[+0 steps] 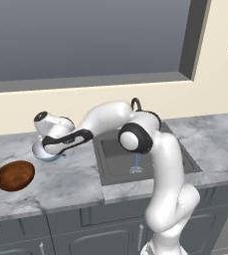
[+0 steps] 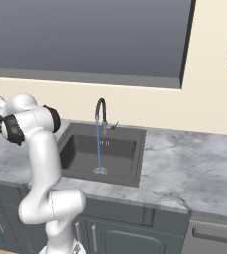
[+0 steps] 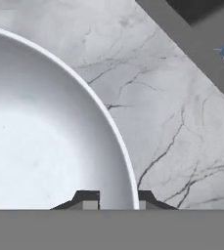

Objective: Rinse each bowl for a few seconds and place them down in the sink or on the counter.

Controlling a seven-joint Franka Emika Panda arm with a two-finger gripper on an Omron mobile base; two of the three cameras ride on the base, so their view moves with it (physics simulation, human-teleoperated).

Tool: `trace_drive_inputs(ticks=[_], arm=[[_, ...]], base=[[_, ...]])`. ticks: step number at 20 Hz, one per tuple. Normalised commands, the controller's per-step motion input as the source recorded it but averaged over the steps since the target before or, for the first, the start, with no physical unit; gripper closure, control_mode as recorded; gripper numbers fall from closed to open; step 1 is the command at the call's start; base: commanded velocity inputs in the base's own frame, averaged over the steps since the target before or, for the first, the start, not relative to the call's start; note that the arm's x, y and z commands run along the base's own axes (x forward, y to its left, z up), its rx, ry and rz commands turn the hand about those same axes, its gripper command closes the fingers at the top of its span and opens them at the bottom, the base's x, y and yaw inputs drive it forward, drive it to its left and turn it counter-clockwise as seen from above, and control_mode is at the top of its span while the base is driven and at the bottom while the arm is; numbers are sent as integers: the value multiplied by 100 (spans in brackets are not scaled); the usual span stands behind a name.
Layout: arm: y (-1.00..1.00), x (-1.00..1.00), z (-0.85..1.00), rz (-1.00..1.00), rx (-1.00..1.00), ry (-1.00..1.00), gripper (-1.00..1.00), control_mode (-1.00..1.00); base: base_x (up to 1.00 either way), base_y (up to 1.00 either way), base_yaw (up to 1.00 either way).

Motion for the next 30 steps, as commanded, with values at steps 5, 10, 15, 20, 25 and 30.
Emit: trace_drive_inputs(ticks=[5,10,15,20,25,30], arm=[[-18,-20,27,-27,1,-12,100,-100],[-3,-1,37,-42,0,-2,100,-100],[-7,0,45,-45,1,0,100,-100],[-28,-2,48,-39,7,3,100,-100],[-59,-23,20,-24,1,0,100,-100],[-59,-41,-3,-20,4,0,100,-100]], base=[[0,0,0],[0,0,0],[0,0,0],[0,0,0],[0,0,0],[0,0,0]])
